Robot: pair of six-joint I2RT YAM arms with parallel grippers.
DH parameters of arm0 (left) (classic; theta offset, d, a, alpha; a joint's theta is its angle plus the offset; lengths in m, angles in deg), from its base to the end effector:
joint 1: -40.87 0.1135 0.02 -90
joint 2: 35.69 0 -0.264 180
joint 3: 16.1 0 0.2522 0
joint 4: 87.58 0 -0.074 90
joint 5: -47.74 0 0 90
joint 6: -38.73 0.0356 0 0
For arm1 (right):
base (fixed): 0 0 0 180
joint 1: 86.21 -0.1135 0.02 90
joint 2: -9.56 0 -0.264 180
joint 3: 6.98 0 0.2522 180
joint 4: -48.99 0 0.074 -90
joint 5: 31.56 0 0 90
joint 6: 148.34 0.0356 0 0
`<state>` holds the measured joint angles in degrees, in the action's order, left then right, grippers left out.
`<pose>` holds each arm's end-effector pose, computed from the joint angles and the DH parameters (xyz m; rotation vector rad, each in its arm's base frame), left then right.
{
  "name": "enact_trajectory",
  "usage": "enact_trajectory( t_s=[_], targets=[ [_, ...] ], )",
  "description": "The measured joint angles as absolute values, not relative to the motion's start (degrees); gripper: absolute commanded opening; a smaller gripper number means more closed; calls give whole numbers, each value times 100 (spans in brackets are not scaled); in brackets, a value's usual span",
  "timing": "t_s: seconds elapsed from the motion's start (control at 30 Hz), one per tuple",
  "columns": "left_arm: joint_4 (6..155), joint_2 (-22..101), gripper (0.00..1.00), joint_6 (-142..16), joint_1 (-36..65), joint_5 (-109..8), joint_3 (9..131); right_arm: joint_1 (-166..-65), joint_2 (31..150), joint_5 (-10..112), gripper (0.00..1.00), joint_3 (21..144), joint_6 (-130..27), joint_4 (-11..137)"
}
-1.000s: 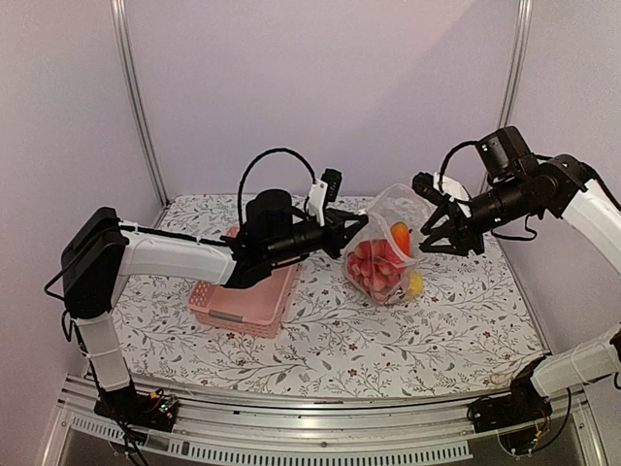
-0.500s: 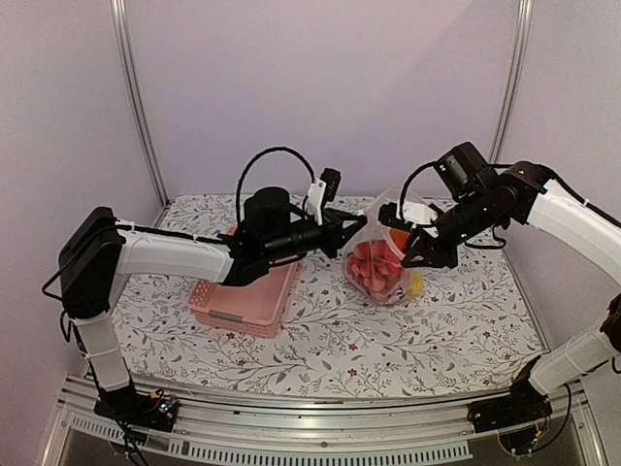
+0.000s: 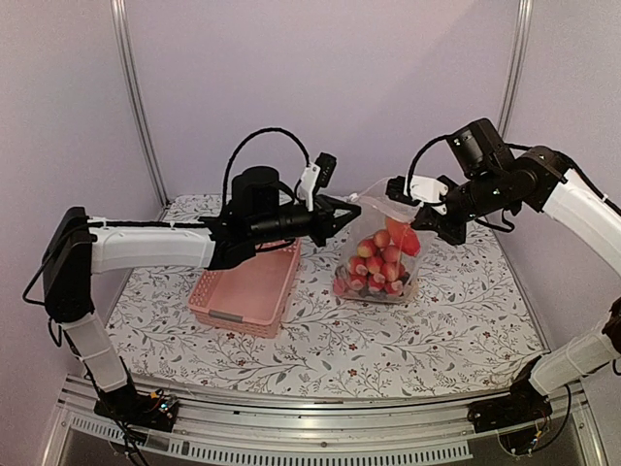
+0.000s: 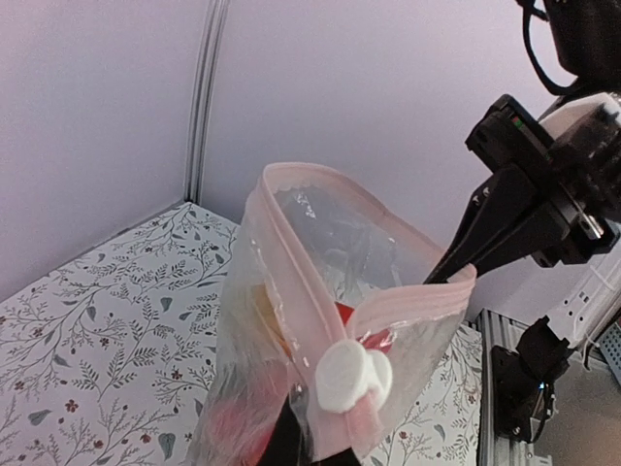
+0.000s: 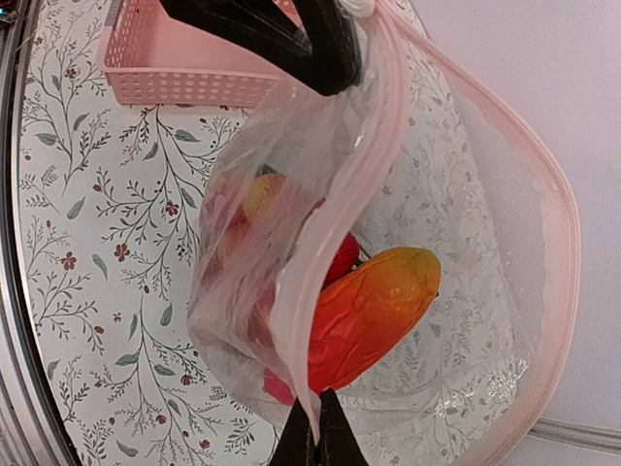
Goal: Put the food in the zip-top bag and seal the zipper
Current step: Pass from the left arm to the right
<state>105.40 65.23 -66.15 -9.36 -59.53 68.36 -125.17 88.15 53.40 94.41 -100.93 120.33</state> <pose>0.2603 -0.3293 0.2947 0.7617 1.5751 -1.0987 0.2101 0.1739 0.3880 -1.6075 1.8024 0.0773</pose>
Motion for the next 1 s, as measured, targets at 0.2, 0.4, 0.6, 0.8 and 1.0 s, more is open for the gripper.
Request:
enact_trajectory(
  t_s=[0.2, 0.4, 0.6, 0.8, 1.0],
  targets=[
    [10256, 6501, 0, -6540, -934, -6104, 6976, -12430, 8854, 5546, 2, 9474, -10386, 12153],
    [10448, 6458, 0, -6562, -934, -6017, 6797, -12364, 8935, 5331, 0, 9867, -10421, 12232],
    [10601, 6423, 0, -6772, -890, -6141, 6720, -12366, 9165, 5023, 3, 10007, -10322, 12387],
    [10595, 6377, 0, -6719, -882, -6233, 6687, -12364, 9134, 4910, 6, 10038, -10272, 12359],
    [10599, 6134, 0, -6514, -871, -6308, 6434, -12360, 9138, 5084, 3, 10034, -10220, 12099]
  ],
)
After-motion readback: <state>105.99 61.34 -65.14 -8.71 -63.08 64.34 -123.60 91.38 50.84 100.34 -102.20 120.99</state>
